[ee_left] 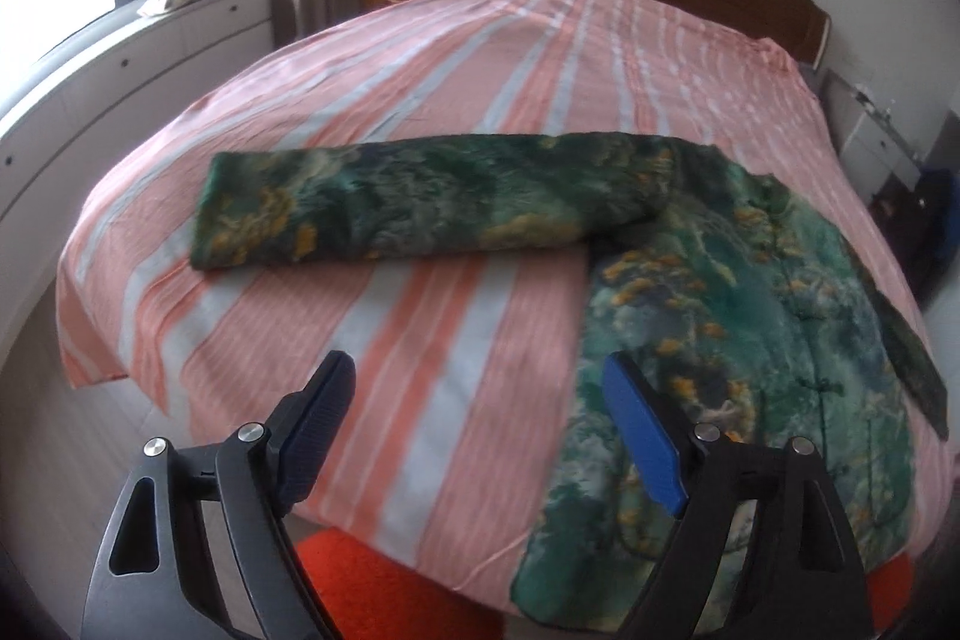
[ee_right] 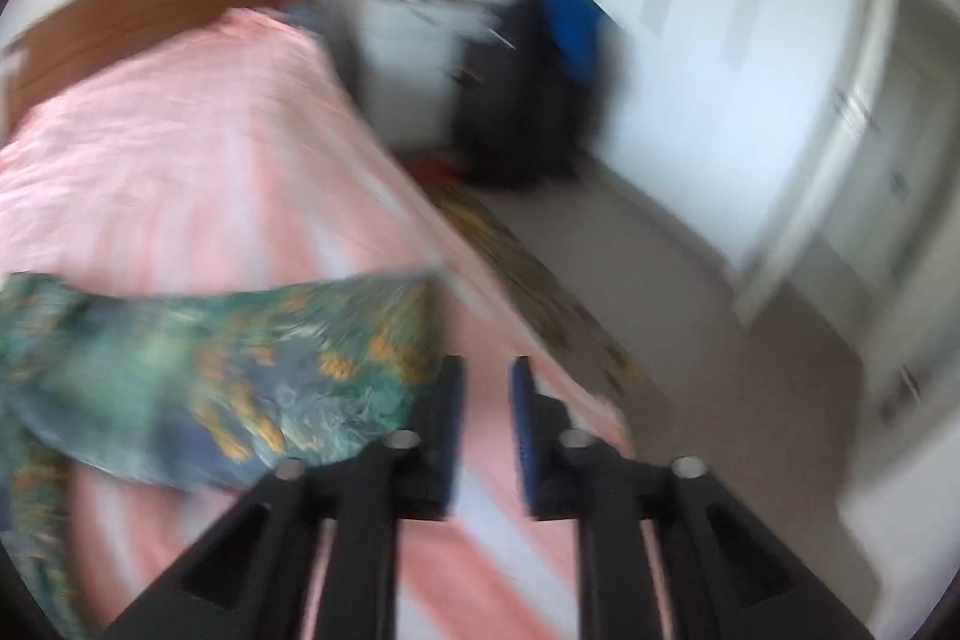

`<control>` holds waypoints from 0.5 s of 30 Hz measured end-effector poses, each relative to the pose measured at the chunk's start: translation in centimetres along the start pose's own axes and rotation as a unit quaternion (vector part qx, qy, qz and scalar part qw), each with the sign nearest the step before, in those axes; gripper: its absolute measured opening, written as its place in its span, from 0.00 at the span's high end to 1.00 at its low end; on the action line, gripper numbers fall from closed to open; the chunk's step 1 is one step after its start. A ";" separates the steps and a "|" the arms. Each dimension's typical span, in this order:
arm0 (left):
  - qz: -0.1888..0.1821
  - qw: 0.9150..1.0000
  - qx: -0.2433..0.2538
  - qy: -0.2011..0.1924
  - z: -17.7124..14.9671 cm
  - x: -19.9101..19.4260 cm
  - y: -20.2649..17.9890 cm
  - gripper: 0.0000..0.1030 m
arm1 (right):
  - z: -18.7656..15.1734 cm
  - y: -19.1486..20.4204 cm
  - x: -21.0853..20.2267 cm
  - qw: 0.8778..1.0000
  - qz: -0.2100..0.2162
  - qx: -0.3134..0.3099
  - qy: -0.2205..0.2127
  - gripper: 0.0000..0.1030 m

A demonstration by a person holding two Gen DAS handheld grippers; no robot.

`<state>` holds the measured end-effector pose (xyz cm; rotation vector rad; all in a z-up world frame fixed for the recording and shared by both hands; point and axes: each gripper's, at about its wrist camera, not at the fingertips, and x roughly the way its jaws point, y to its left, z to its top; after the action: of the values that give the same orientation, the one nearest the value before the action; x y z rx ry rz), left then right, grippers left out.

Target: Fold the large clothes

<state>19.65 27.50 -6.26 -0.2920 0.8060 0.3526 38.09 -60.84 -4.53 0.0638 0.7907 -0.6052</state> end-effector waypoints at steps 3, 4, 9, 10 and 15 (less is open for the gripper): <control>-0.012 0.999 0.032 0.009 -0.3 0.9 -2.7 0.16 | -3.5 -3.2 0.9 0.999 -0.001 0.038 0.032 0.62; -0.019 0.999 0.040 0.013 -0.6 1.1 -3.2 0.16 | -4.8 -3.5 0.3 0.998 0.014 0.045 0.034 0.60; -0.081 0.993 0.065 0.060 -3.3 2.9 -4.8 0.10 | -11.0 1.1 -5.3 0.980 0.192 0.028 0.047 0.42; -0.092 0.991 0.062 0.072 -3.9 3.2 -4.9 0.10 | -12.2 2.5 -6.6 0.969 0.239 0.023 0.055 0.38; -0.132 0.981 0.072 0.122 -7.2 5.4 -5.2 0.10 | -17.6 9.6 -10.1 0.894 0.431 -0.007 0.121 0.31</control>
<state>20.59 21.11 -14.39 -0.3056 1.0149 0.0082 26.30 -43.18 -11.77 0.4614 0.9102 0.2636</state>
